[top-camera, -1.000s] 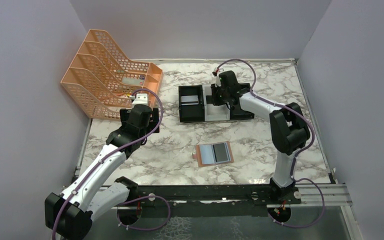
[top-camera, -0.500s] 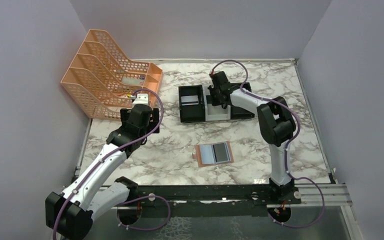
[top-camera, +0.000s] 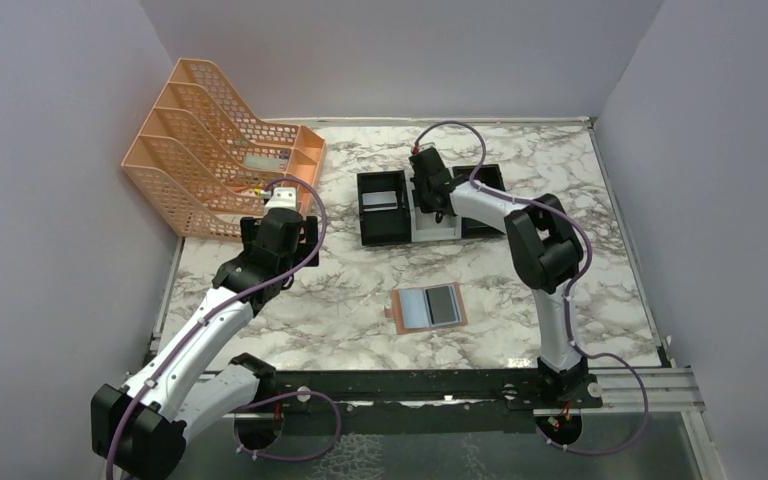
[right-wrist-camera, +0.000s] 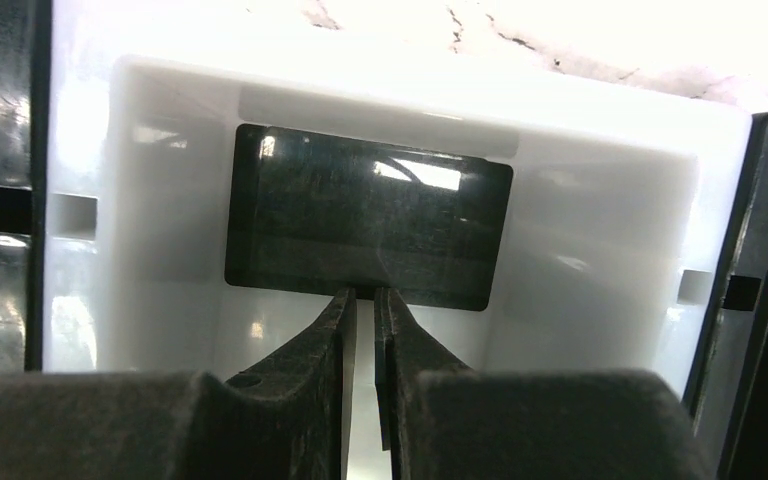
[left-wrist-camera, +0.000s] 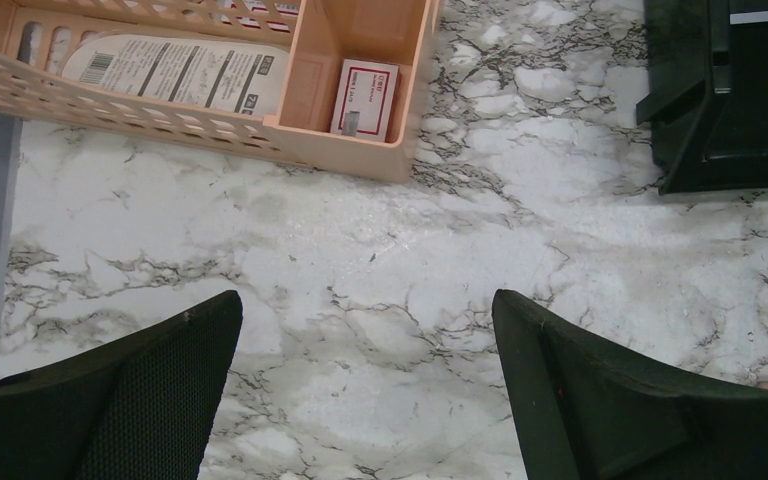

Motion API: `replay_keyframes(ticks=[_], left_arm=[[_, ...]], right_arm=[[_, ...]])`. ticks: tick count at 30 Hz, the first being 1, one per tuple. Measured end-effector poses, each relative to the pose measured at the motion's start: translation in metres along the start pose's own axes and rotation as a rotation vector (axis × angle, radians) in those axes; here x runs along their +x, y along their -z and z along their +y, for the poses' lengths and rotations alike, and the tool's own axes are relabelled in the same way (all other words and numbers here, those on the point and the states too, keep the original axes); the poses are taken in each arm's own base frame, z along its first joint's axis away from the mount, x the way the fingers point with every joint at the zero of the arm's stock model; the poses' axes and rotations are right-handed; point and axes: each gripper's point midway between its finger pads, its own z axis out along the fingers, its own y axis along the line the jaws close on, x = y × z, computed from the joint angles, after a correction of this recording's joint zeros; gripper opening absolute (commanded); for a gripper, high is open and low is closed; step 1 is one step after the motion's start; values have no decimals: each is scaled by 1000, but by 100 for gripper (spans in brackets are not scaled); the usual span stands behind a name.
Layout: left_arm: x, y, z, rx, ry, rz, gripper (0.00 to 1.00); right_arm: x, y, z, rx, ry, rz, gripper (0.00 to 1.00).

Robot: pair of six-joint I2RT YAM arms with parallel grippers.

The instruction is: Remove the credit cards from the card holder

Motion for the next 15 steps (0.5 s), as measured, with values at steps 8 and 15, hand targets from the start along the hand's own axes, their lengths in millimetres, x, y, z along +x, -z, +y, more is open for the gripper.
replay_keyframes(ticks=[8, 15], left_arm=[[0, 0, 1, -3, 3, 1, 99], [0, 0, 1, -2, 2, 1, 99]], right_arm=[[-3, -1, -4, 57, 16, -21, 15], [-1, 3, -3, 45, 18, -22, 19]])
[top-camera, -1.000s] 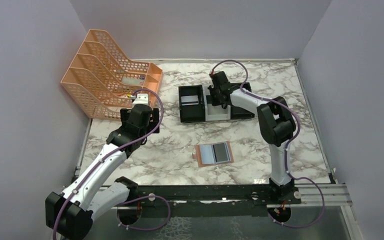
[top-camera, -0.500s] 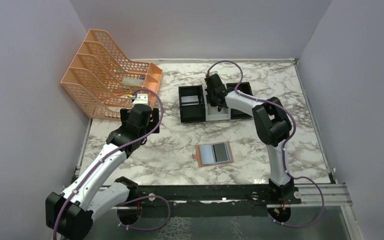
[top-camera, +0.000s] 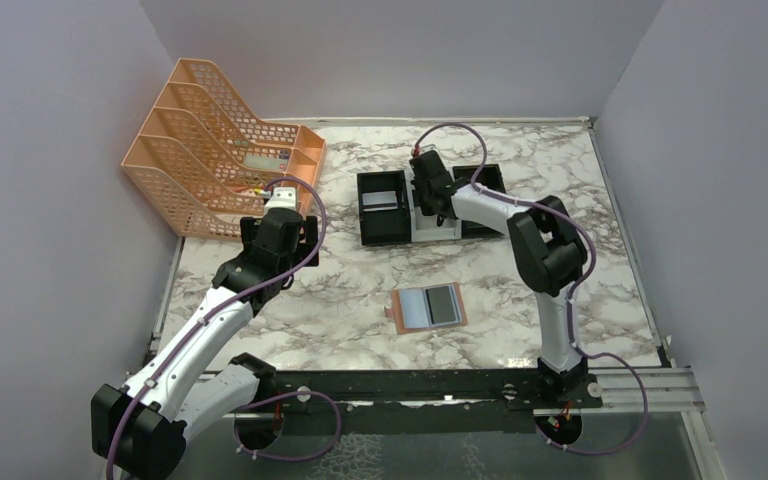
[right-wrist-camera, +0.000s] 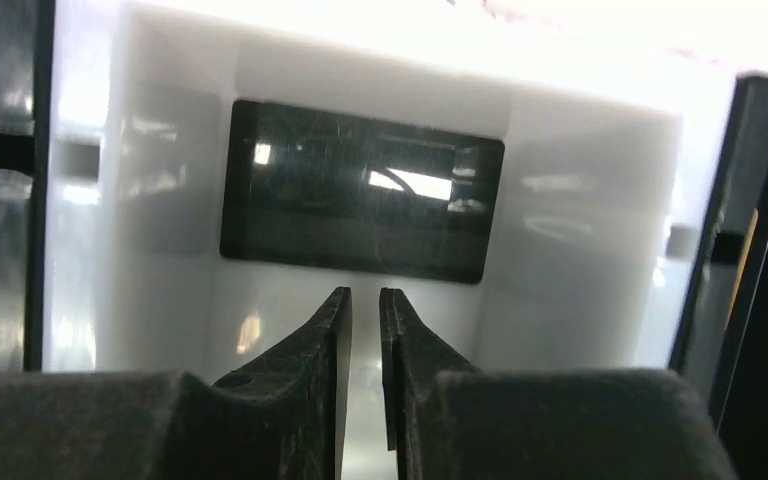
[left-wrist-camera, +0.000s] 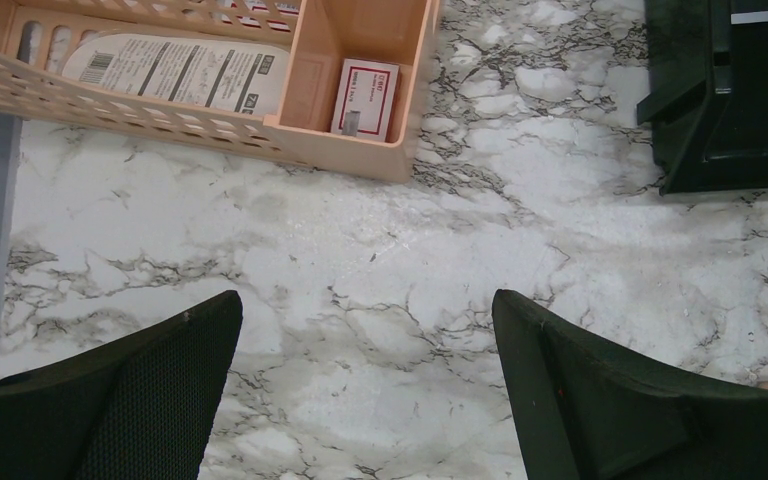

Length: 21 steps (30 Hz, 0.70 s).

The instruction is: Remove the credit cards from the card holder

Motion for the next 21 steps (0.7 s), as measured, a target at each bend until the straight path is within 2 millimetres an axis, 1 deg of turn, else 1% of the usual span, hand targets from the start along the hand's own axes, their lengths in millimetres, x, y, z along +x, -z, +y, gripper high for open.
replay_keyframes(ticks=[2, 4, 7, 8, 11, 12, 13, 14, 15, 17, 21], left_arm=[[0, 0, 0, 1, 0, 1, 99], [1, 0, -1, 4, -1, 3, 99], [1, -1, -1, 7, -3, 6, 99], [1, -1, -1, 7, -3, 5, 99], [1, 0, -3, 16, -3, 8, 99], [2, 0, -4, 21, -3, 9, 99], [2, 0, -5, 29, -4, 11, 99], [2, 0, -6, 34, -3, 12, 99], [2, 0, -8, 45, -2, 15, 99], [3, 0, -12, 72, 2, 21, 99], [3, 3, -31, 172, 32, 33, 99]], right_arm=[[3, 8, 1, -23, -1, 2, 22], [4, 24, -1, -53, -7, -15, 26], [-7, 55, -7, -80, -35, -79, 35], [-14, 66, -10, -89, -47, -110, 40], [-33, 105, -19, -114, -100, -222, 60], [-25, 108, -21, -118, -113, -233, 66], [-37, 131, -28, -126, -143, -297, 75], [-36, 141, -33, -129, -172, -339, 86], [-30, 149, -37, -126, -204, -365, 93], [-9, 156, -46, -112, -258, -388, 99], [51, 148, -50, -105, -297, -315, 99]])
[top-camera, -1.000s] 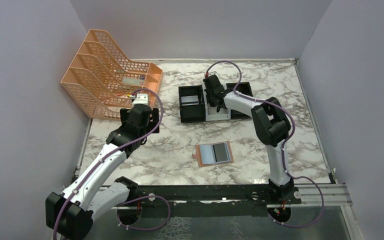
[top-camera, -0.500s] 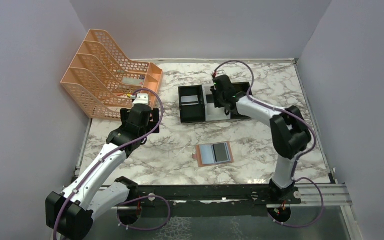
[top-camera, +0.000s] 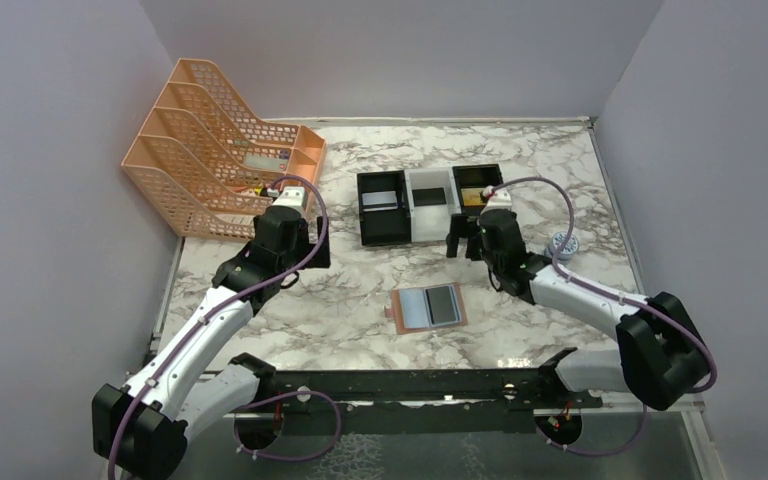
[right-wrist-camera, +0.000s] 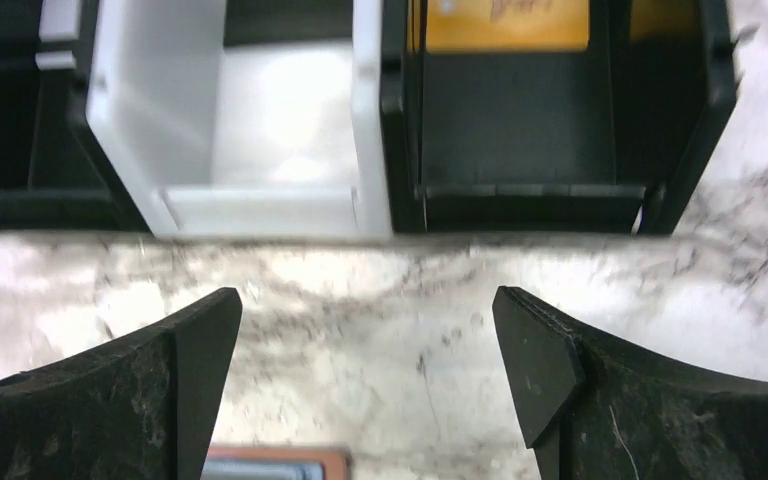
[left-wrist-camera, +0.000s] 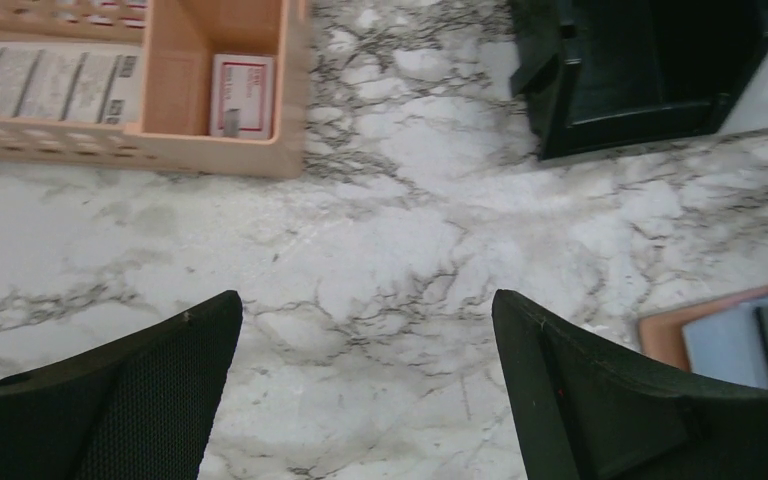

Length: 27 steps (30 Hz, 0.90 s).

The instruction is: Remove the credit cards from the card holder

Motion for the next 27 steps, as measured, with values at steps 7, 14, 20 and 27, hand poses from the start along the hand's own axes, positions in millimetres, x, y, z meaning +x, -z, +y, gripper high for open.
replay_keyframes(ticks=[7, 14, 20, 27], left_arm=[[-3, -2, -61, 299, 152, 14, 99], [38, -11, -122, 566, 250, 184, 98], [58, -4, -167, 672, 179, 275, 97], [73, 9, -226, 754, 90, 307, 89]], right_arm=[[46, 40, 10, -191, -84, 39, 96], [72, 86, 39, -464, -209, 39, 93], [77, 93, 43, -488, -229, 91, 86], [94, 90, 43, -450, -228, 230, 70]])
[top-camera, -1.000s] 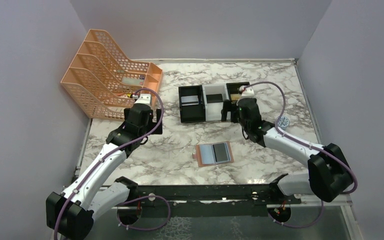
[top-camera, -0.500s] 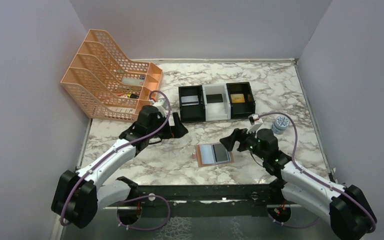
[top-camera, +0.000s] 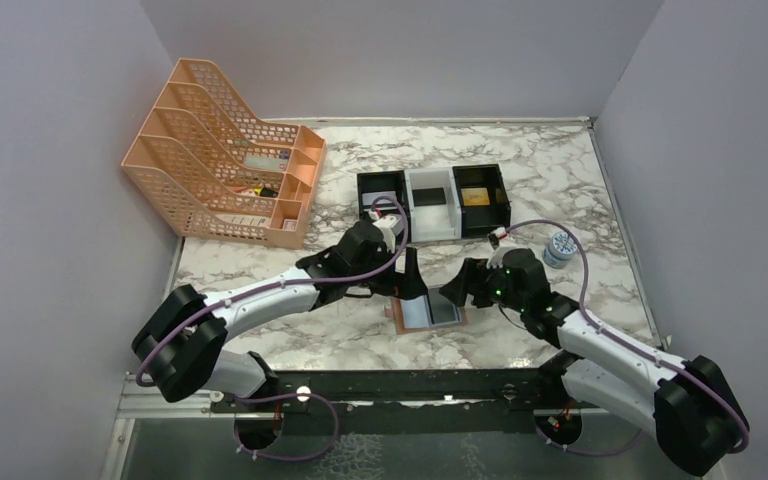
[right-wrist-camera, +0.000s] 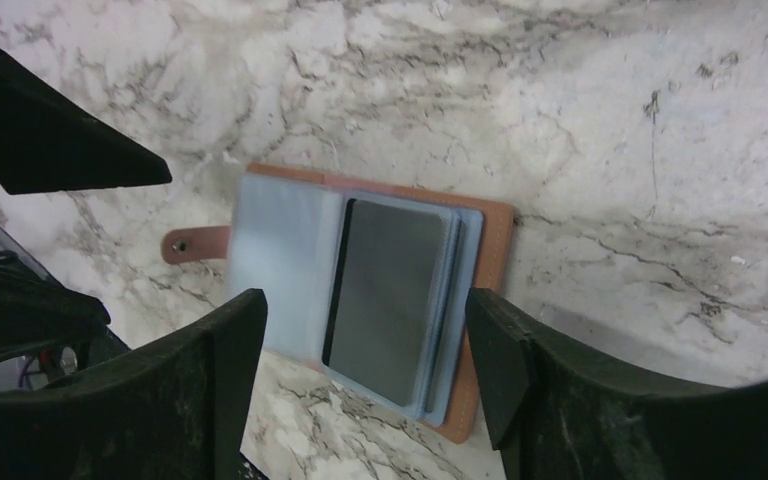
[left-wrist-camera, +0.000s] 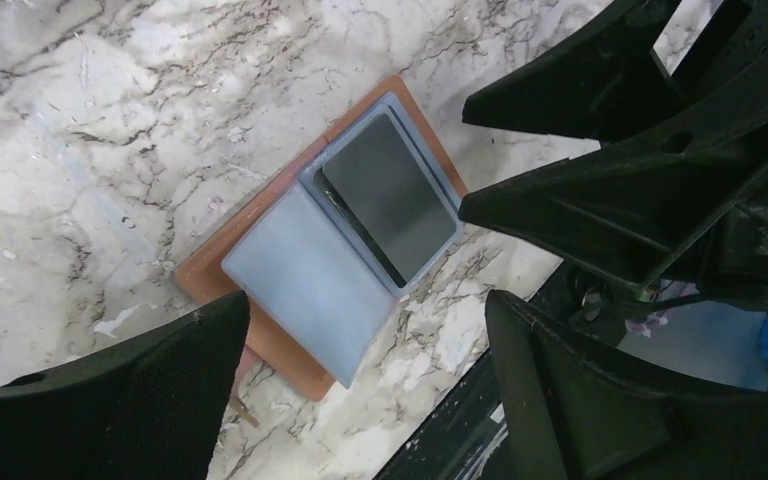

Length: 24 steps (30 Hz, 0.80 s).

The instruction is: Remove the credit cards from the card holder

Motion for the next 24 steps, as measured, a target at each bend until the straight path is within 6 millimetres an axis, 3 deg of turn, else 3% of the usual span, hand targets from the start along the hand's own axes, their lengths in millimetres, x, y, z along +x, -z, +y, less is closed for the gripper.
replay_keyframes(ticks=[5, 12, 24], left_arm=[[12, -14, -3, -22, 26, 16, 82], [7, -23, -12, -6, 69, -22, 70], [19, -38, -9, -18, 109, 8, 59]], right_arm=[[25, -5, -6, 21, -70, 112, 61], [41, -8, -10, 42, -123, 184, 47], [38, -7, -13, 84, -120, 207, 34]])
